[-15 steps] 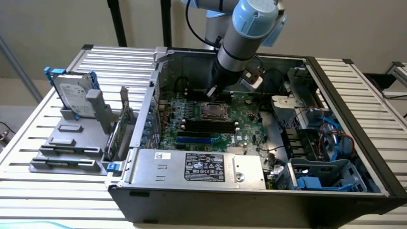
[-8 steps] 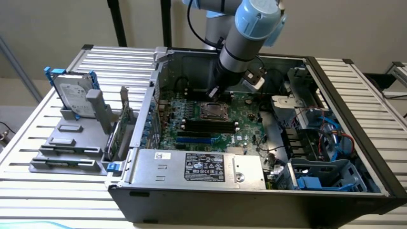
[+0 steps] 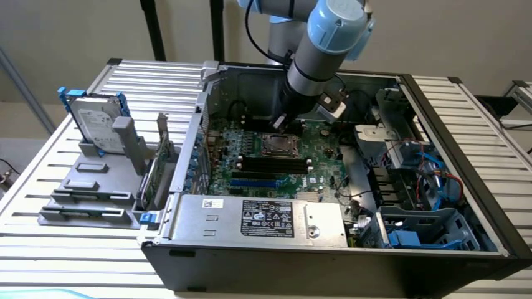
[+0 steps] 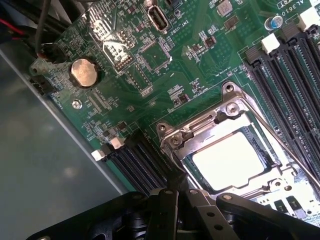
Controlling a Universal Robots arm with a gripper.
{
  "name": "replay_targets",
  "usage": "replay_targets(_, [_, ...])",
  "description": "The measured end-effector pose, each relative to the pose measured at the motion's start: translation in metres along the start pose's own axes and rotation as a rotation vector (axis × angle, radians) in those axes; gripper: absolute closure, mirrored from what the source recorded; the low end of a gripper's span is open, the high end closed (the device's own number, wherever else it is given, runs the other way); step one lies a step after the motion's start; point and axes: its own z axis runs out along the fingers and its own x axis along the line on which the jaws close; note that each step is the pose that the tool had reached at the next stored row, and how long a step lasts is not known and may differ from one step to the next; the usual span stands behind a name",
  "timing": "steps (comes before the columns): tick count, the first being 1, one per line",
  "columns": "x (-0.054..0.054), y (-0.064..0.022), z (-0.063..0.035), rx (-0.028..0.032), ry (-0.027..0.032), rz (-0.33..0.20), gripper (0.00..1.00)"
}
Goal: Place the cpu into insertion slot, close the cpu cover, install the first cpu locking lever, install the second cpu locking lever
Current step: 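Install the first cpu locking lever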
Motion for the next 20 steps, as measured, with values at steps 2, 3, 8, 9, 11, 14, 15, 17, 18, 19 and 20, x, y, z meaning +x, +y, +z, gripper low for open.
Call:
replay_targets(2, [0.0001, 0.0003, 0.0004, 0.0003, -0.0006, -0.002, 0.89])
replay_targets(3, [0.0001, 0.0005, 0.0007, 0.0005, -0.0010, -0.003, 0.89])
replay_targets(8, [0.0002, 0.0013, 0.0019, 0.0020, -0.0039, -0.013, 0.89])
replay_targets(9, [0.0002, 0.0014, 0.0020, 0.0024, -0.0046, -0.016, 0.89])
replay_targets(11, [0.0003, 0.0015, 0.0021, 0.0035, -0.0046, -0.019, 0.89])
replay_targets(14, [0.0005, 0.0013, 0.0011, 0.0043, -0.0029, -0.019, 0.89])
replay_targets(15, [0.0009, 0.0009, 0.0001, 0.0051, -0.0011, -0.020, 0.89])
replay_targets(17, [0.0015, -0.0002, -0.0037, 0.0058, -0.0020, -0.019, 0.89])
replay_targets(18, [0.0015, -0.0007, -0.0056, 0.0060, -0.0026, -0.019, 0.89])
replay_targets(19, [0.0017, -0.0009, -0.0066, 0.0062, -0.0026, -0.019, 0.89])
replay_targets(20, [0.0016, -0.0010, -0.0071, 0.0064, -0.0029, -0.019, 0.89])
